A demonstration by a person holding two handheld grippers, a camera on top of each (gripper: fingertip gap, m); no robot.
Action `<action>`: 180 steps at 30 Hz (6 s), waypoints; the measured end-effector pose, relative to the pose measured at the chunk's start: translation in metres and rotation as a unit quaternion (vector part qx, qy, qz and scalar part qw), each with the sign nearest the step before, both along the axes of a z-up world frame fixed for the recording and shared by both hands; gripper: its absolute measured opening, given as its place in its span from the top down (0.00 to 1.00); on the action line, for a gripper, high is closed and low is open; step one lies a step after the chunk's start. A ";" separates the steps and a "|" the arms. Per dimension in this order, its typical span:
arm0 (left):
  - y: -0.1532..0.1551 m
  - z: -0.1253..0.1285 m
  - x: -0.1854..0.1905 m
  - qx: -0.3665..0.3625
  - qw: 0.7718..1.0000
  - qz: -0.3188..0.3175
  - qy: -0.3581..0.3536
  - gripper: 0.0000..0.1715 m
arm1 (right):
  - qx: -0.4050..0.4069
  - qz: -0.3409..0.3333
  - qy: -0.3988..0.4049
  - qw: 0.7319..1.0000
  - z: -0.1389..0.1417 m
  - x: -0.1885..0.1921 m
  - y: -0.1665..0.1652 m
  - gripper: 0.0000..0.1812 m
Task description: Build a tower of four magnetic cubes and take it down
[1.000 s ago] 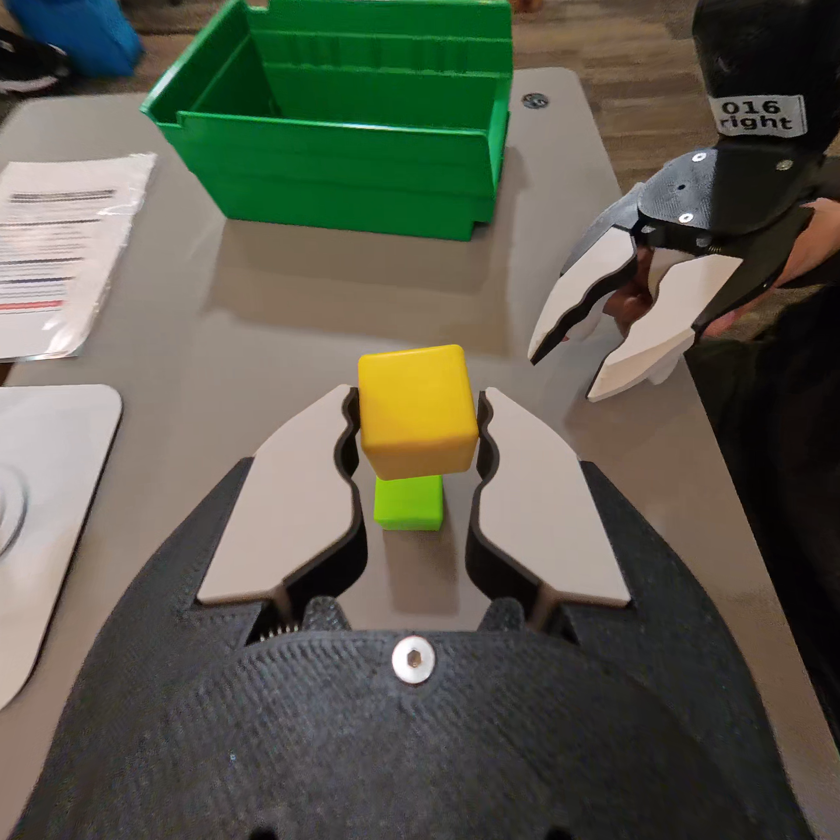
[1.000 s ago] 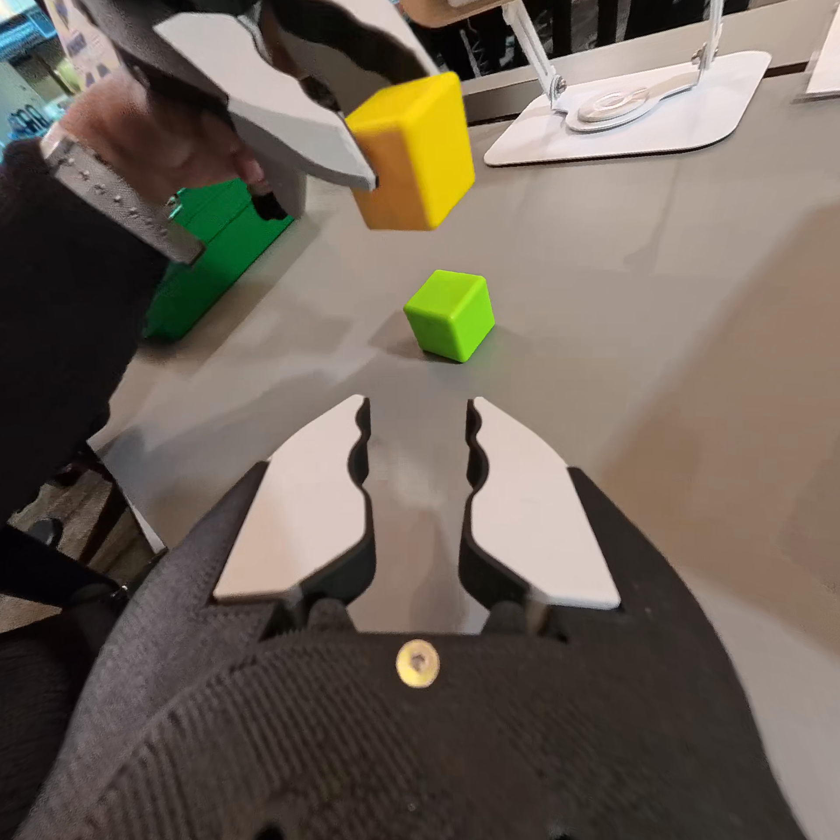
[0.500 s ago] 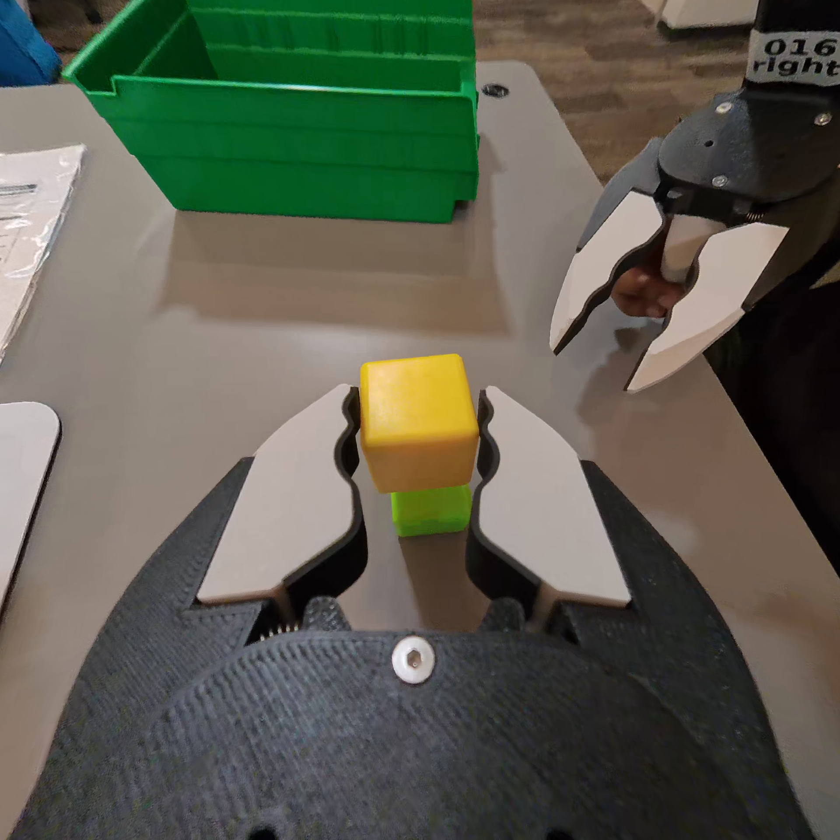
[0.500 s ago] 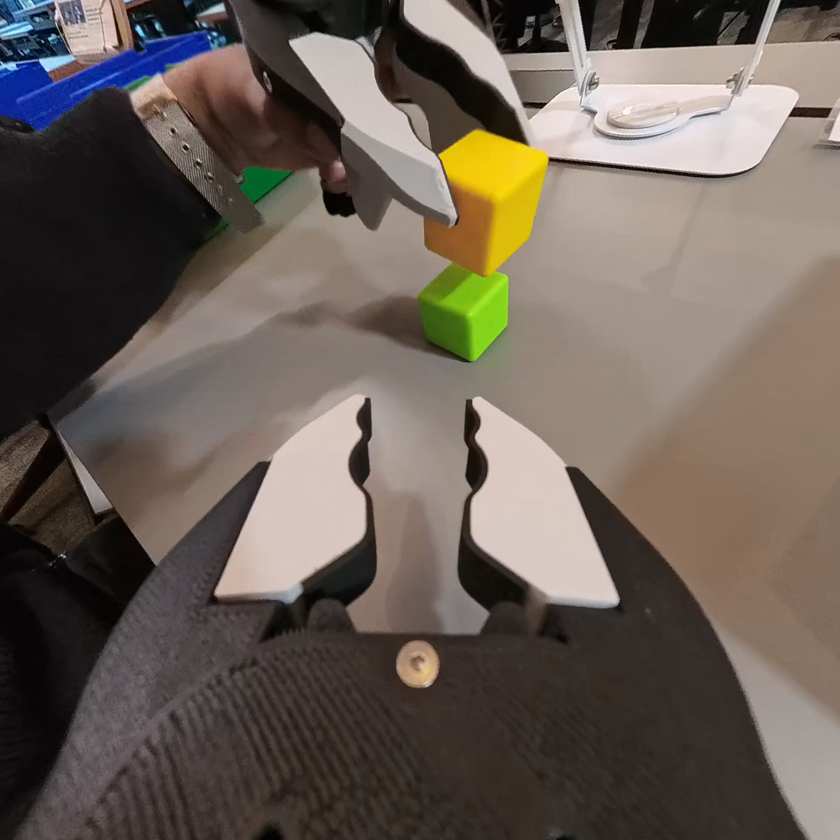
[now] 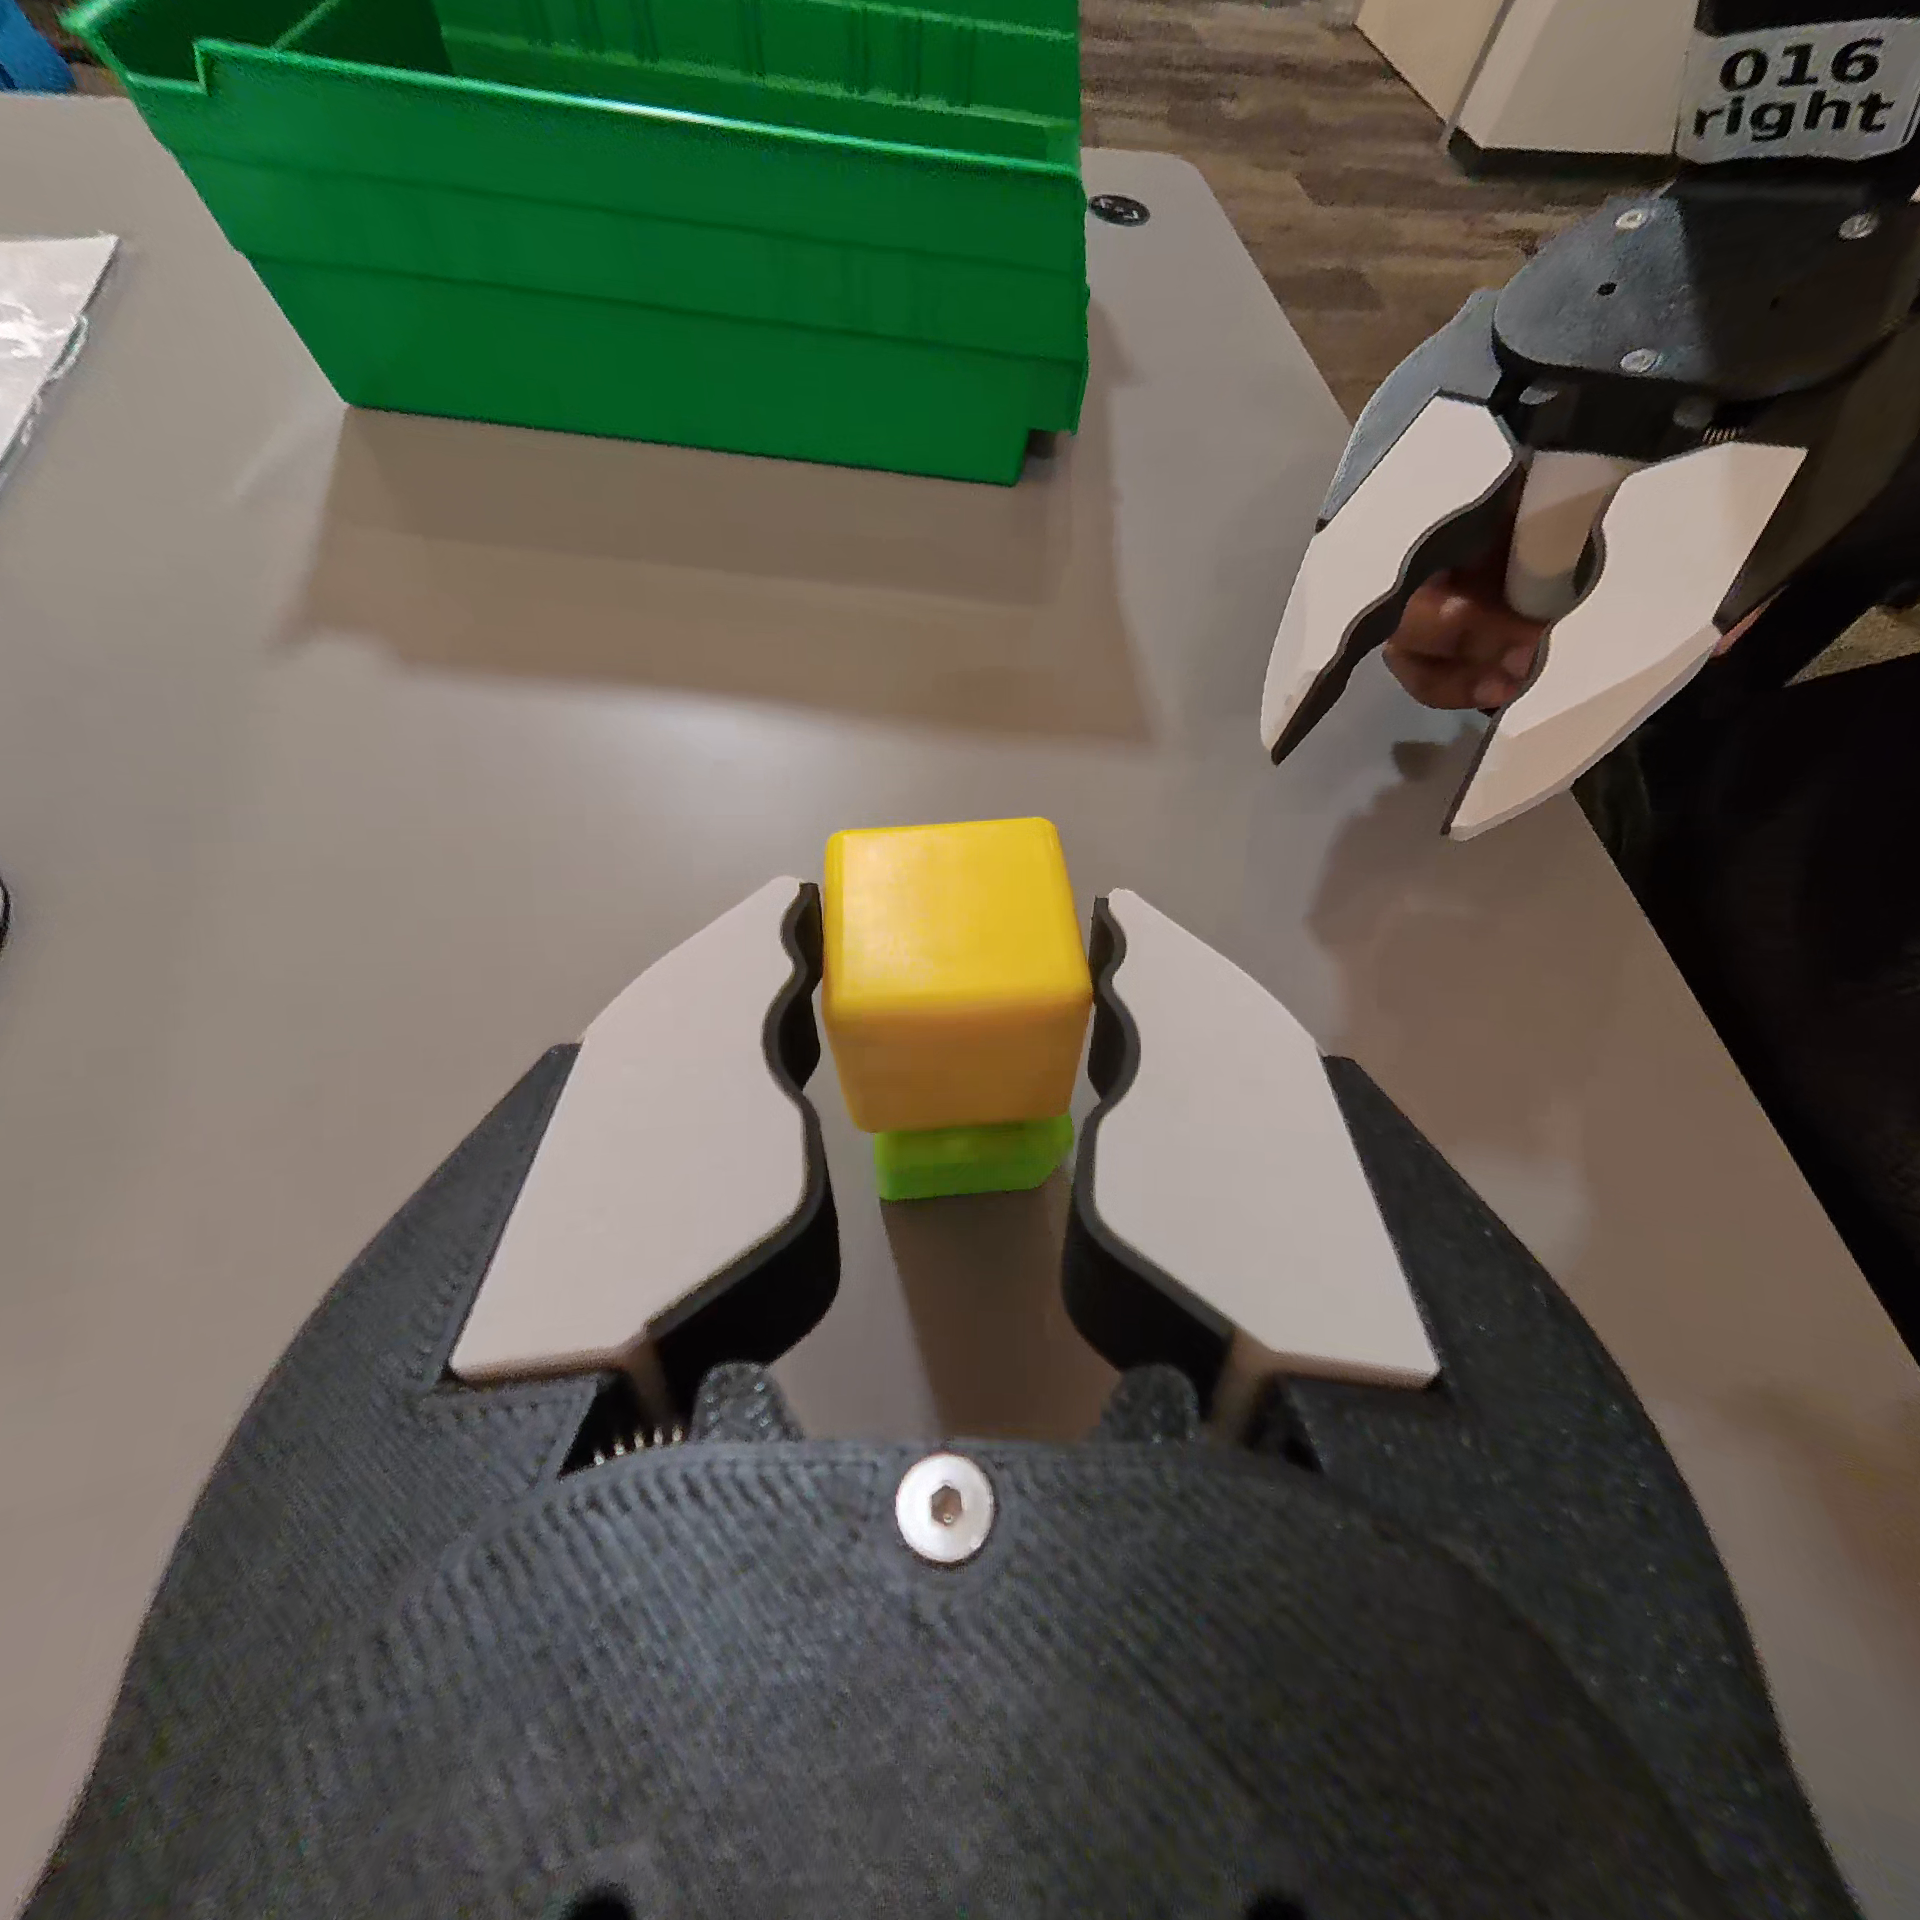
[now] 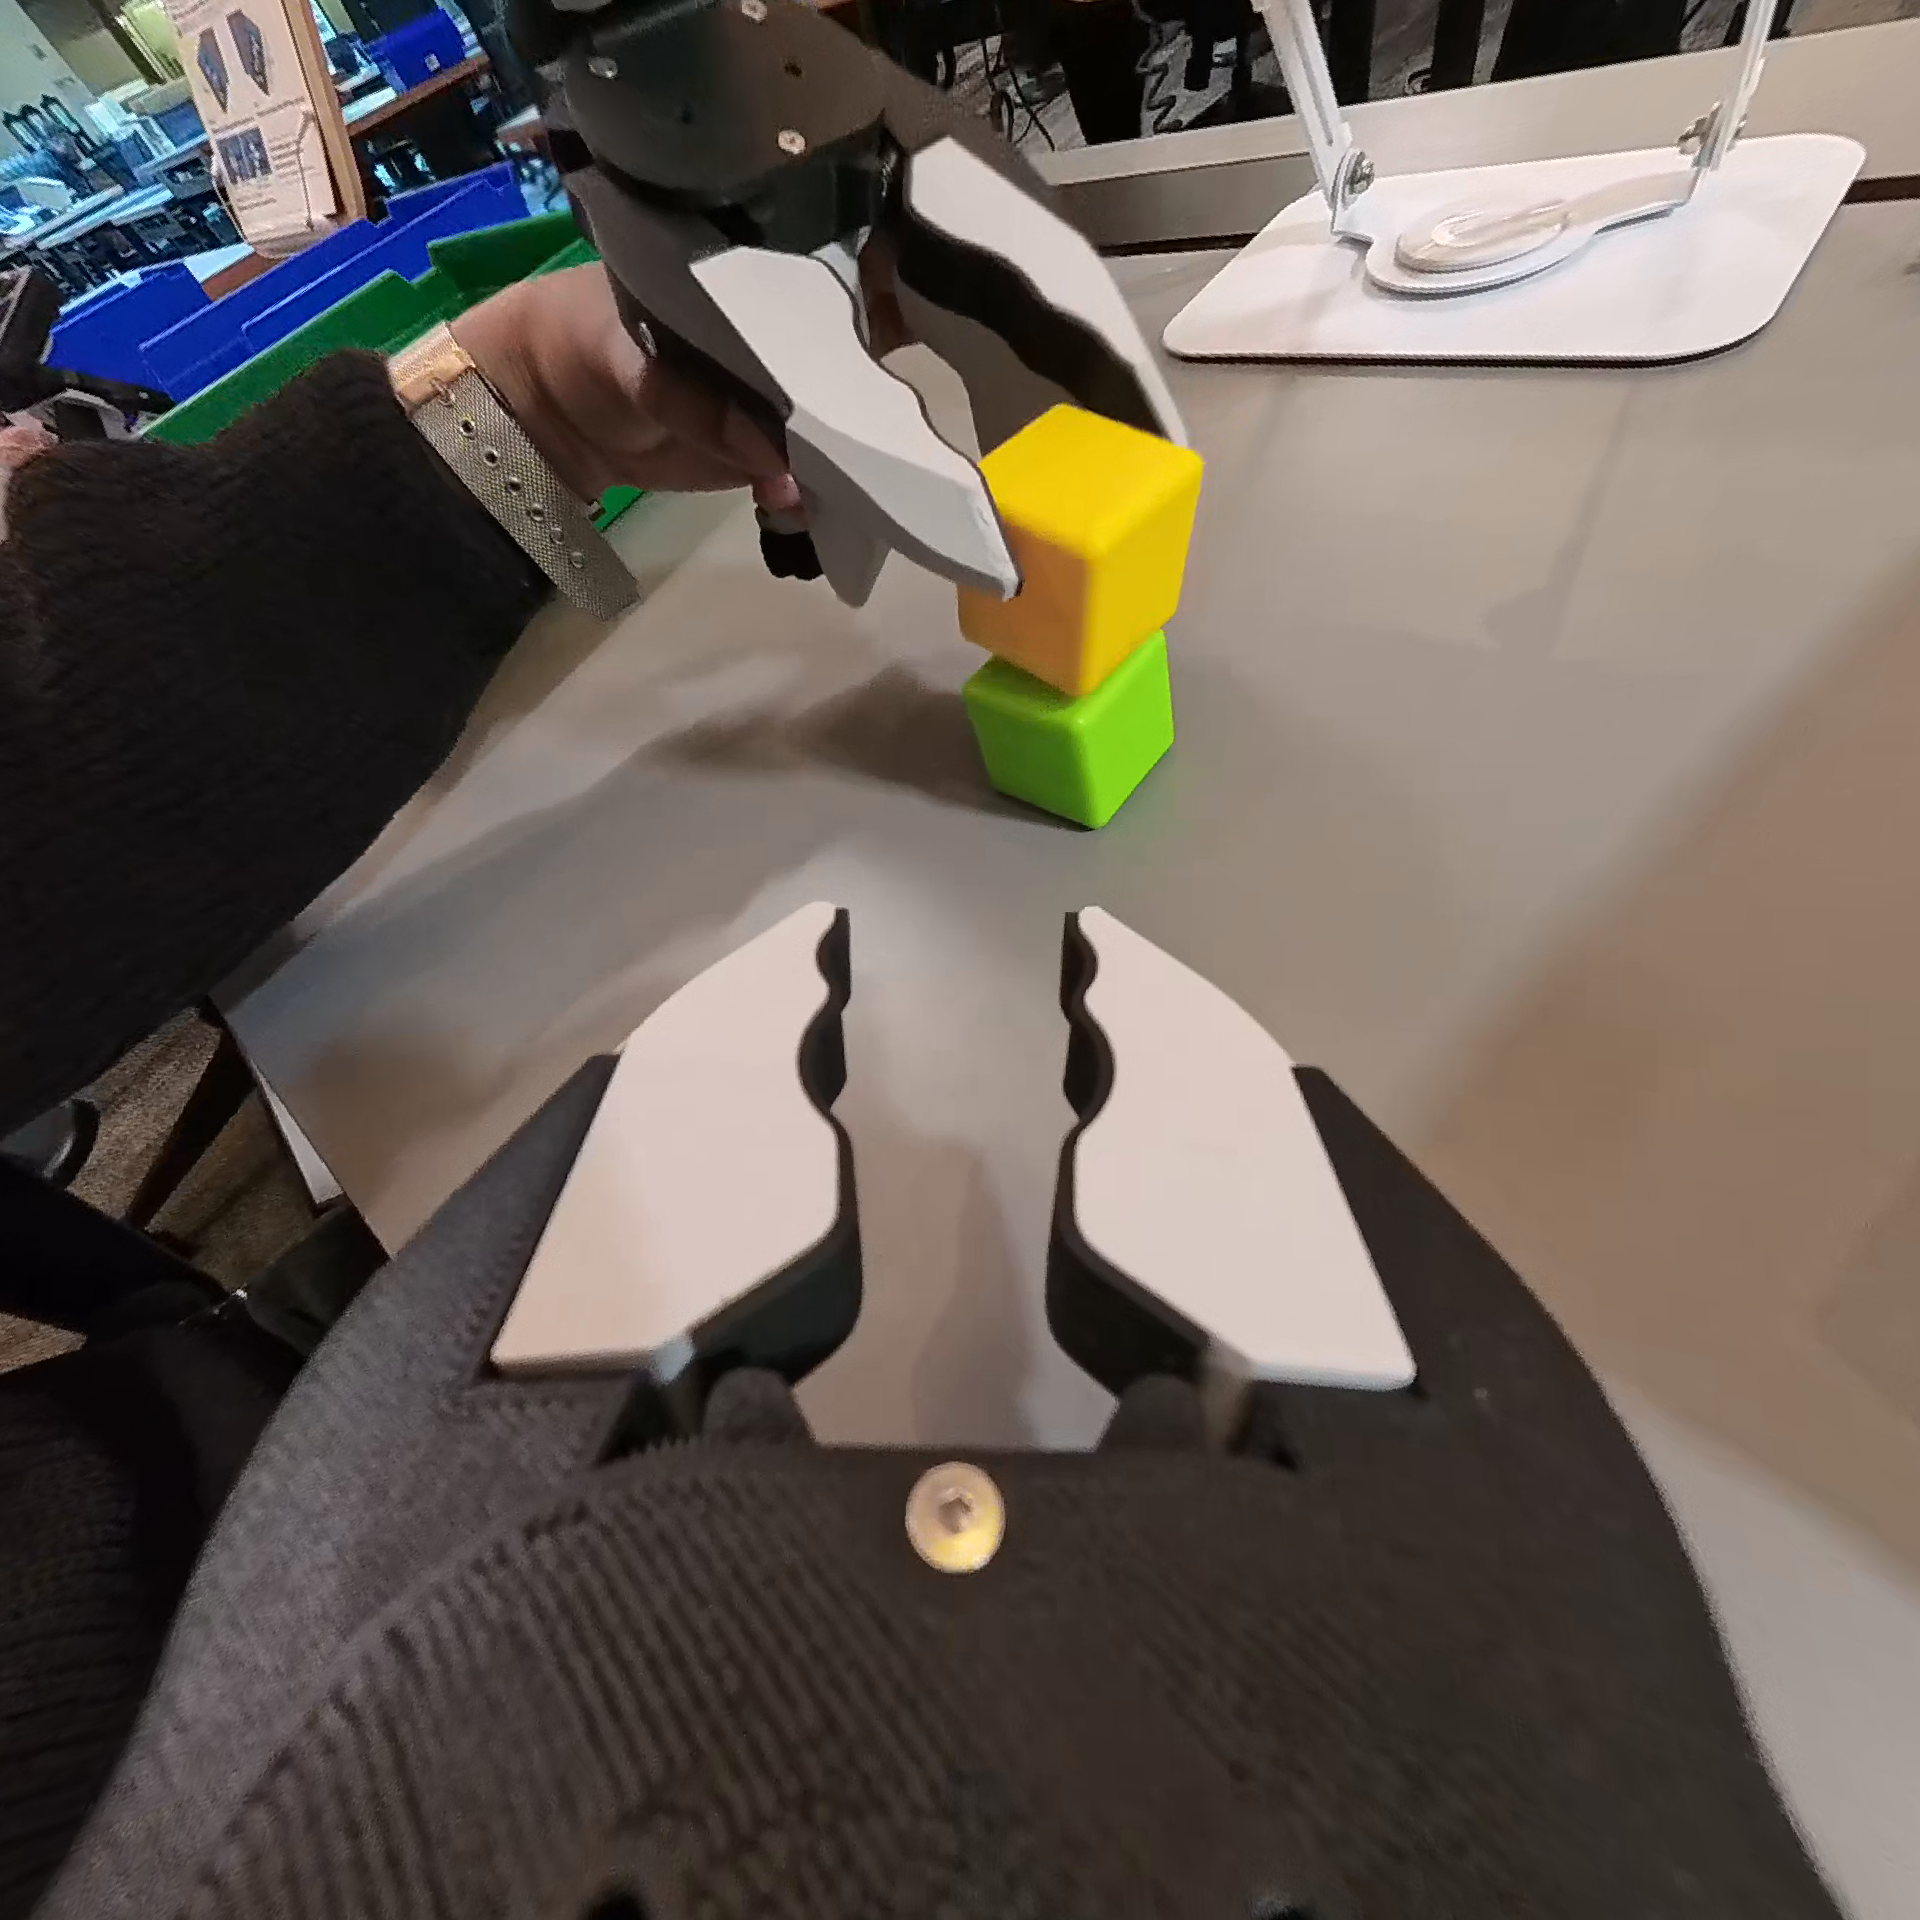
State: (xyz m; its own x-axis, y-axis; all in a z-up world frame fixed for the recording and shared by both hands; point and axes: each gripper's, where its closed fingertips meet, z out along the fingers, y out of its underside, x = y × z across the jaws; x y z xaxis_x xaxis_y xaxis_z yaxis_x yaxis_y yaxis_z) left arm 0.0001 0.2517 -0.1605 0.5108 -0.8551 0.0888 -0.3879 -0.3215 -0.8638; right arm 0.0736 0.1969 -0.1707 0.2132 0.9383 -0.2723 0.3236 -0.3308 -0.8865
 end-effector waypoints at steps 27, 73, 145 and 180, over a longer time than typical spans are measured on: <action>-0.006 -0.005 -0.003 -0.015 1.000 0.022 0.004 0.69 | -0.007 0.004 0.005 1.000 0.002 -0.001 -0.003 0.75; -0.180 -0.045 -0.387 -0.085 0.687 0.715 0.099 0.58 | 0.033 0.113 -0.019 0.993 -0.006 -0.055 -0.041 0.76; -0.010 0.039 -0.019 -0.008 0.998 0.060 0.013 0.71 | -0.001 -0.012 -0.016 1.000 -0.006 0.008 0.000 0.76; 0.003 0.021 -0.032 0.000 0.985 0.137 0.109 0.71 | -0.006 -0.008 -0.019 1.000 -0.008 0.006 -0.001 0.75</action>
State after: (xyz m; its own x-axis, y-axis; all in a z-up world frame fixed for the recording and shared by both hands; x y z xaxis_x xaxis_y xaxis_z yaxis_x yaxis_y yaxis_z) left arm -0.0321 0.2543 -0.1392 0.7293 -0.6825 -0.0485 -0.4623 -0.4393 -0.7702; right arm 0.0799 0.1959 -0.1788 0.2394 0.9314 -0.2741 0.3522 -0.3464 -0.8694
